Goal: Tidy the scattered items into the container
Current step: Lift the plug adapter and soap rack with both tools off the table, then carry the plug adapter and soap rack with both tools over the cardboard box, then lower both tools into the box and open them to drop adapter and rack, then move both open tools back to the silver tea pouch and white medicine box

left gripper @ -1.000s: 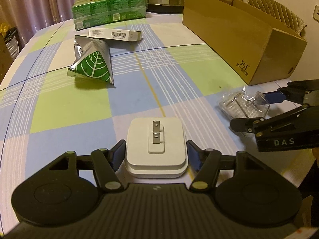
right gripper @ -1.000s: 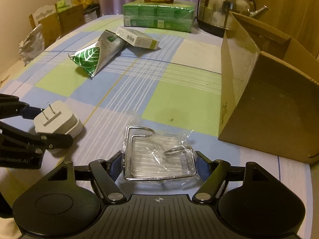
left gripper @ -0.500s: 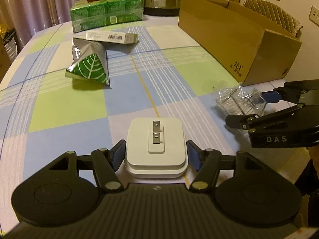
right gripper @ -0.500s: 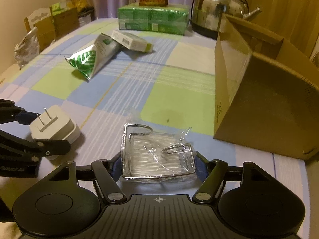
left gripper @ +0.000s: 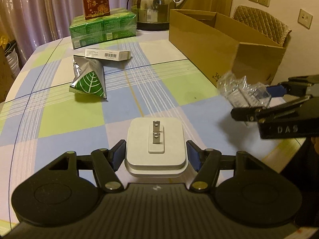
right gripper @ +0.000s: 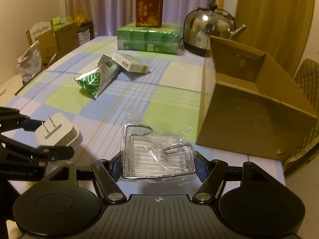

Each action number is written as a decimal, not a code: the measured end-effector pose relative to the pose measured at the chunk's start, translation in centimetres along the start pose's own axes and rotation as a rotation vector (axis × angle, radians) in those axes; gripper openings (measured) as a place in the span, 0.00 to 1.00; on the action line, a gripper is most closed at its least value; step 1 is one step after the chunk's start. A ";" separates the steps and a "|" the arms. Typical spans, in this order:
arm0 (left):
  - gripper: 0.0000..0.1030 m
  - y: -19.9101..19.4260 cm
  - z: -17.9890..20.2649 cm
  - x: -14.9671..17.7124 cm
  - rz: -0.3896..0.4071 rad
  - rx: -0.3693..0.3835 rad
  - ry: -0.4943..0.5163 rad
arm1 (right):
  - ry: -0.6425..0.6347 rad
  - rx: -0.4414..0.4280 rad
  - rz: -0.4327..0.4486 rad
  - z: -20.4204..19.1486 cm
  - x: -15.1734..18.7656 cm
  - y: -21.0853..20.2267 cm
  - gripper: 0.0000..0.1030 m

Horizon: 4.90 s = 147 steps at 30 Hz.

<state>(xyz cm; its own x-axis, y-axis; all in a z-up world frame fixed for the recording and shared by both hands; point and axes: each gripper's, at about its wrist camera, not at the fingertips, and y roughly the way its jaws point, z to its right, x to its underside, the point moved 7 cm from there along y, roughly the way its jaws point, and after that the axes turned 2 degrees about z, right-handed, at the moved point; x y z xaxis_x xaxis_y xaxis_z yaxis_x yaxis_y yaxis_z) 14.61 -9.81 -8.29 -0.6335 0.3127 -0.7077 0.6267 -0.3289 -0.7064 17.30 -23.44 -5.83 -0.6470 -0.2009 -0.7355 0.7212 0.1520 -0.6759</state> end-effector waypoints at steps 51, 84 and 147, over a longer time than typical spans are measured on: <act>0.58 -0.9 10.6 -10.7 0.159 0.184 0.180 | 0.150 0.143 0.135 11.8 -2.5 -8.5 0.65; 0.58 13.1 16.5 -23.0 0.180 0.262 0.373 | 0.093 0.227 0.090 22.8 -9.6 2.8 0.65; 0.60 2.5 4.7 -14.5 0.157 0.106 0.119 | 0.199 0.100 0.205 14.7 -9.4 -4.0 0.82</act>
<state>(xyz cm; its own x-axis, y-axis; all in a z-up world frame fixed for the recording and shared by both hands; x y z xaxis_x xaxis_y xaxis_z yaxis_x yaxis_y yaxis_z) 23.20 -19.35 0.26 -0.4701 0.3510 -0.8098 0.6584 -0.4715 -0.5866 24.19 -36.40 4.47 -0.5139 0.0190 -0.8576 0.8562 0.0721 -0.5115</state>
